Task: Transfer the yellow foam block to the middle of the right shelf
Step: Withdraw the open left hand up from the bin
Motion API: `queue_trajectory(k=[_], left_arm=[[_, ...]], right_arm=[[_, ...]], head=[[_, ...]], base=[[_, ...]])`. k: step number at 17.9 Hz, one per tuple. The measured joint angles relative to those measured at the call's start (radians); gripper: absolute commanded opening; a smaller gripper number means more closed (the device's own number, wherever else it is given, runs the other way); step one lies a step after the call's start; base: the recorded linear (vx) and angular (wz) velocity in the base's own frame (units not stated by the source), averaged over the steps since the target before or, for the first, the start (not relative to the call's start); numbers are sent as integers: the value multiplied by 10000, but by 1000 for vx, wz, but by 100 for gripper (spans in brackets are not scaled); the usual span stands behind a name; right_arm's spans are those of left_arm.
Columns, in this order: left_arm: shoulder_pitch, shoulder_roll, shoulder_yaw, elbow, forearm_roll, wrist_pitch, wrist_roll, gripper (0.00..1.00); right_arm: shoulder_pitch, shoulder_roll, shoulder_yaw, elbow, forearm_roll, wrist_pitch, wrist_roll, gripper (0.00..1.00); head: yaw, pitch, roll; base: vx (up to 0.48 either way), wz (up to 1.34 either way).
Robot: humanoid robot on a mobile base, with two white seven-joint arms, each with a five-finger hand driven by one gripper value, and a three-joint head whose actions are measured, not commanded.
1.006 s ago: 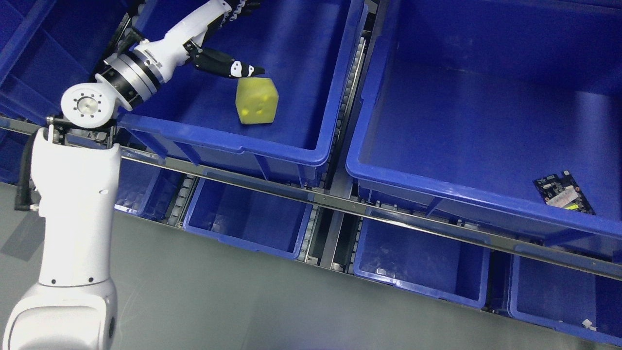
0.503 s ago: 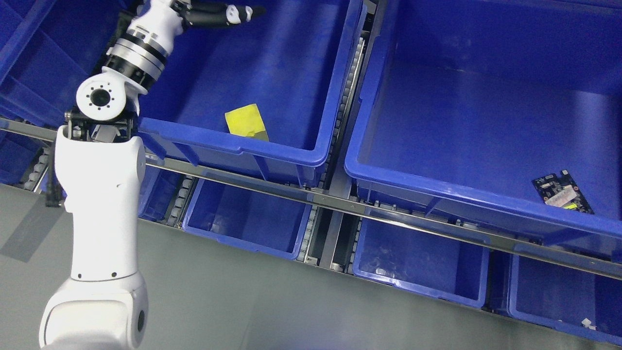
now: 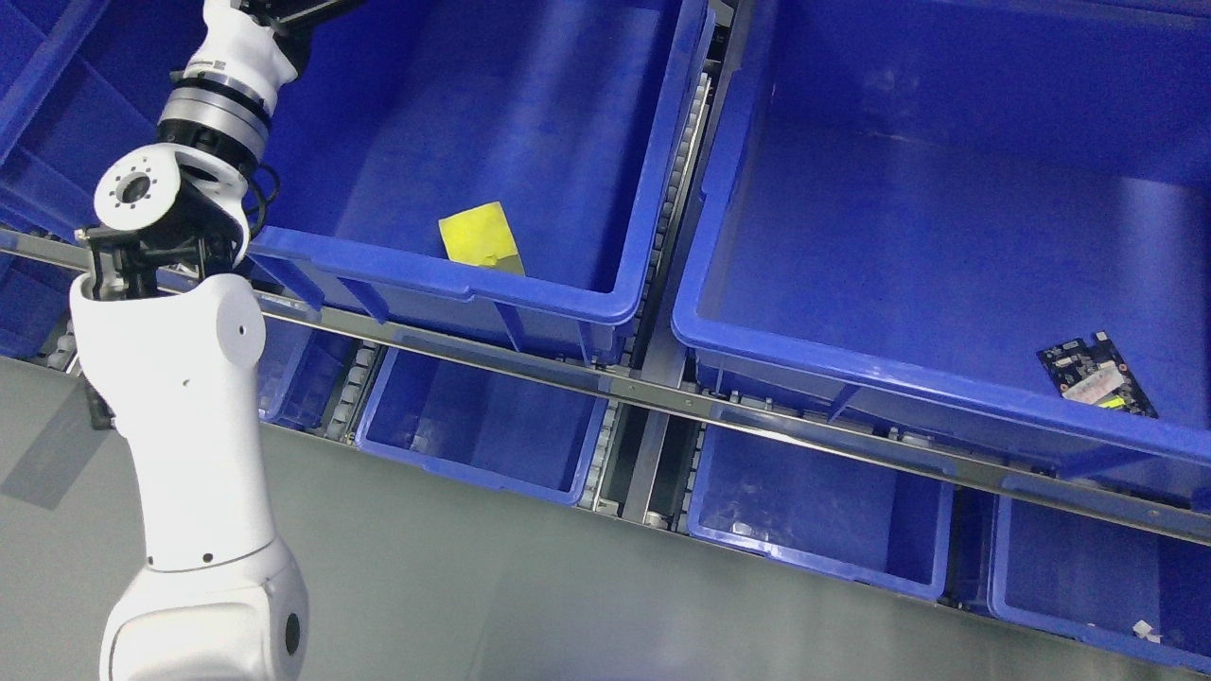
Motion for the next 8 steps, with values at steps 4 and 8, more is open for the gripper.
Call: queue_trajectory(k=[4, 8], left_arm=[[643, -99, 13, -420, 343, -937, 7, 100], [1132, -172, 2, -761, 518, -1464, -12, 100]], right_arm=[[0, 0, 0, 0, 0, 0, 0, 100], [0, 0, 0, 0, 0, 0, 0, 100]], head=[[0, 0, 0], [0, 0, 0]], base=[[0, 0], [0, 0]])
